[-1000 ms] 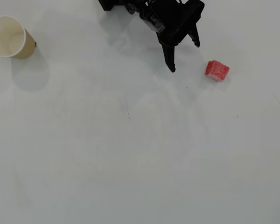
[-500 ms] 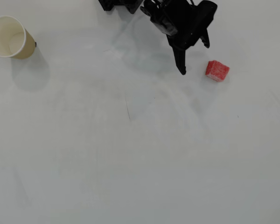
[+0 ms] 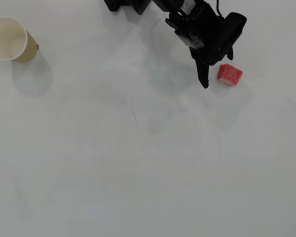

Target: Pick up the cube and drop it in the cup.

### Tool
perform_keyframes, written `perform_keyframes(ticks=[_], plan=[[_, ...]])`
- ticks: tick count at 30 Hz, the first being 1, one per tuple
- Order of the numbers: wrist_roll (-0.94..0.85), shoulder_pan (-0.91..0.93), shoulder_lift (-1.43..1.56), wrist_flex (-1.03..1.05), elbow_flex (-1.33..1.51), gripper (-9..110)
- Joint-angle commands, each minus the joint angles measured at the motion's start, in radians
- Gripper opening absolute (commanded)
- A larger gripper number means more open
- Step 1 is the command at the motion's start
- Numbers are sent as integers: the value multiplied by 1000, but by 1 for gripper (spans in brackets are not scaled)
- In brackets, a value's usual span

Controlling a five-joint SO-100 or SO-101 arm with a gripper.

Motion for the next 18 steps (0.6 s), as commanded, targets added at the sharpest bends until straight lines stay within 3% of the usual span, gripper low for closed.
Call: perform_keyframes(ticks=[1,18], plan=[[-8,-25,-51,-66,-173,39],[-8,-35,-342,-112,-357,39]])
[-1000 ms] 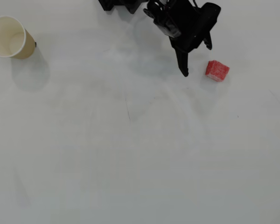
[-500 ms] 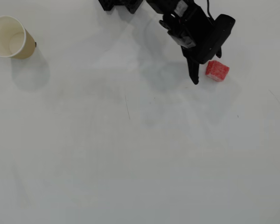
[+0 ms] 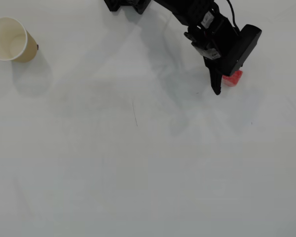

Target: Pick up the cube and drop it in the cup.

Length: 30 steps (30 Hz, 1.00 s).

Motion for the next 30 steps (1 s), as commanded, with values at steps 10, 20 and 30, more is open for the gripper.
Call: perform_keyframes(ticks=[10,20,30], plan=[[-8,14,-54,-61,-120,39],[-8,25,-63,-61,-87,39],[-8,44,-72,-67,-61,39]])
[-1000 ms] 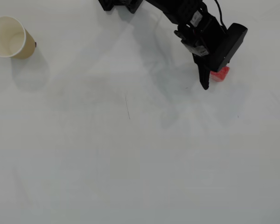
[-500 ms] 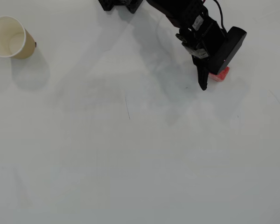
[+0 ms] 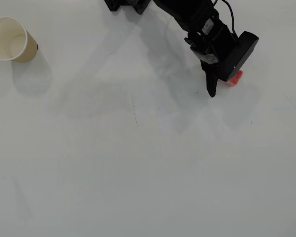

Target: Pick up the cube and drop it in the cup.

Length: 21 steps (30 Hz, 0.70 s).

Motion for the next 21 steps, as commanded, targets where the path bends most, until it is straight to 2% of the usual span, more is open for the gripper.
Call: perform_keyframes(ticks=[1,21], plan=[[-8,18,28,-35,-44,39],[-3,31,28,-29,-18,39]])
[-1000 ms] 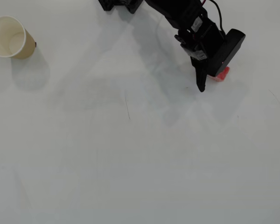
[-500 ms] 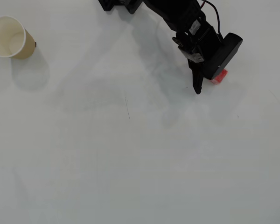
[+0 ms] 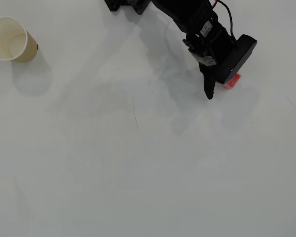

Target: Pick up the cube and drop it in the cup.

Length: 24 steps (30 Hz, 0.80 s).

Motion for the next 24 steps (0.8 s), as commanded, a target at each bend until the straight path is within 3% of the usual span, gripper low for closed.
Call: perform_keyframes(ticks=[1,8,18,24], plan=[[-6,11,28,-34,-17,39],[-8,11,29,-26,-11,38],[-8,18,38,-26,-9,19],[-8,21,41,-23,-6,16]])
